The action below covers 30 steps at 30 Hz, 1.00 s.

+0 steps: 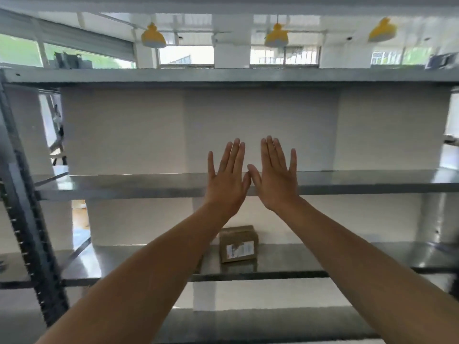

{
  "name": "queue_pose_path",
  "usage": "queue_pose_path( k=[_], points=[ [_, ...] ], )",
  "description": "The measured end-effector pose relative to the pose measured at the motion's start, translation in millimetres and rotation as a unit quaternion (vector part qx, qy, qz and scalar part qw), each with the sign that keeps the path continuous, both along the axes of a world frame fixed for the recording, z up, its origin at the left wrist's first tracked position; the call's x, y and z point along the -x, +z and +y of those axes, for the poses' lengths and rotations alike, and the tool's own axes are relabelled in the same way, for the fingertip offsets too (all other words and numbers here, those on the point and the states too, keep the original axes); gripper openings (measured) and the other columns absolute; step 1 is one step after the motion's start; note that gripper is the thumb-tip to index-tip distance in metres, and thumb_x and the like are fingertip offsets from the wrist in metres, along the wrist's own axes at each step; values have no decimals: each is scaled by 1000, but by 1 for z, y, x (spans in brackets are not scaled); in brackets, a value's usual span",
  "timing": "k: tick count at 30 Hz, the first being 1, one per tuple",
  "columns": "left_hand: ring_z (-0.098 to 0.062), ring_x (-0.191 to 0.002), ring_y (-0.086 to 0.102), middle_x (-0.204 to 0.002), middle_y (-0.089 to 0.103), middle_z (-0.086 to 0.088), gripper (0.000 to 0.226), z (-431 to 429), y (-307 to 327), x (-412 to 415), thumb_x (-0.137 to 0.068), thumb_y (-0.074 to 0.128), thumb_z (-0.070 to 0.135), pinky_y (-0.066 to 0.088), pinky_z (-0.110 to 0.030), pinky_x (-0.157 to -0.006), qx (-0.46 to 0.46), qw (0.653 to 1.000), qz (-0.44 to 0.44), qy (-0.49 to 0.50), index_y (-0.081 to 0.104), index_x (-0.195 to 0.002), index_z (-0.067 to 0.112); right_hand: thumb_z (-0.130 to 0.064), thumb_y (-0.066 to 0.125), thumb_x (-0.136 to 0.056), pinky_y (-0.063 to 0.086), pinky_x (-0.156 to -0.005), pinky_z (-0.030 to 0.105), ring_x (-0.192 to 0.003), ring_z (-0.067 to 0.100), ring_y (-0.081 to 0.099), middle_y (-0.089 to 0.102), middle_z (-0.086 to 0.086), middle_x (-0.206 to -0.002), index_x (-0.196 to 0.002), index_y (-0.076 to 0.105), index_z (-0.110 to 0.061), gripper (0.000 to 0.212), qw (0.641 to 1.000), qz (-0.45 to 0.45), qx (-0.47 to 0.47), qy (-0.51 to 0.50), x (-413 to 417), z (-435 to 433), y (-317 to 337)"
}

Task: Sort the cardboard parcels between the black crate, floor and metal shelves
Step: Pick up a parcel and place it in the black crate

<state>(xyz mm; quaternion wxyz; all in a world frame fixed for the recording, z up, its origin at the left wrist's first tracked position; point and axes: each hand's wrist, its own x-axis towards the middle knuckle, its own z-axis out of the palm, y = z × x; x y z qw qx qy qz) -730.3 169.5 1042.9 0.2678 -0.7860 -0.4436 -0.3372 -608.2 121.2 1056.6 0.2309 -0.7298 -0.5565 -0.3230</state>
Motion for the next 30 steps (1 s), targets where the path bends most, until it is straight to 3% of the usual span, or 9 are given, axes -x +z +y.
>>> queue_pose_path(
  k=[8, 12, 16, 19, 25, 30],
  points=[
    [-15, -148, -17, -163, -15, 0, 66, -75, -18, -178, -103, 11, 53, -7, -53, -120, 29, 988, -6, -154, -10, -155, 18, -60, 2, -95, -7, -120, 52, -150, 19, -15, -15, 3, -164, -157, -7, -14, 77, 990, 18, 11, -136, -172, -111, -26],
    [-15, -149, -15, -163, -13, 0, 65, -116, -34, -245, -103, 11, 52, -7, -53, -120, 32, 972, 27, -231, -8, -156, 18, -53, 17, -102, -7, -120, 53, -151, 18, -10, -10, 5, -164, -157, -1, -10, 72, 984, 25, 6, -175, -229, -168, -45],
    [-15, -149, -13, -164, -8, 1, 65, -151, -50, -300, -103, 15, 52, -9, -51, -120, 35, 957, 38, -284, -2, -156, 19, -53, 17, -102, -5, -121, 52, -151, 16, -8, -7, 4, -165, -157, -1, -12, 71, 970, 50, 0, -237, -269, -212, -61],
    [-16, -150, -8, -164, -7, 0, 65, -175, -64, -334, -103, 13, 52, -6, -51, -120, 46, 939, 54, -336, -2, -156, 18, -52, 15, -102, -3, -121, 53, -151, 18, -8, -6, 6, -165, -157, -1, -11, 71, 954, 66, 14, -294, -291, -244, -76],
    [-14, -151, -7, -164, -4, -1, 62, -211, -95, -397, -105, 18, 45, -4, -52, -120, 85, 894, 65, -435, 1, -156, 14, -49, 17, -102, -11, -118, 51, -151, 19, -9, -6, 8, -165, -157, 0, -8, 70, 926, 78, 49, -366, -340, -295, -105],
    [-14, -151, -3, -164, -1, -1, 61, -233, -130, -442, -104, 17, 44, -7, -49, -120, 103, 852, 92, -506, 4, -156, 14, -47, 20, -103, -6, -120, 52, -151, 17, -8, -4, 6, -165, -157, 2, -8, 69, 894, 113, 63, -430, -375, -317, -121]
  ],
)
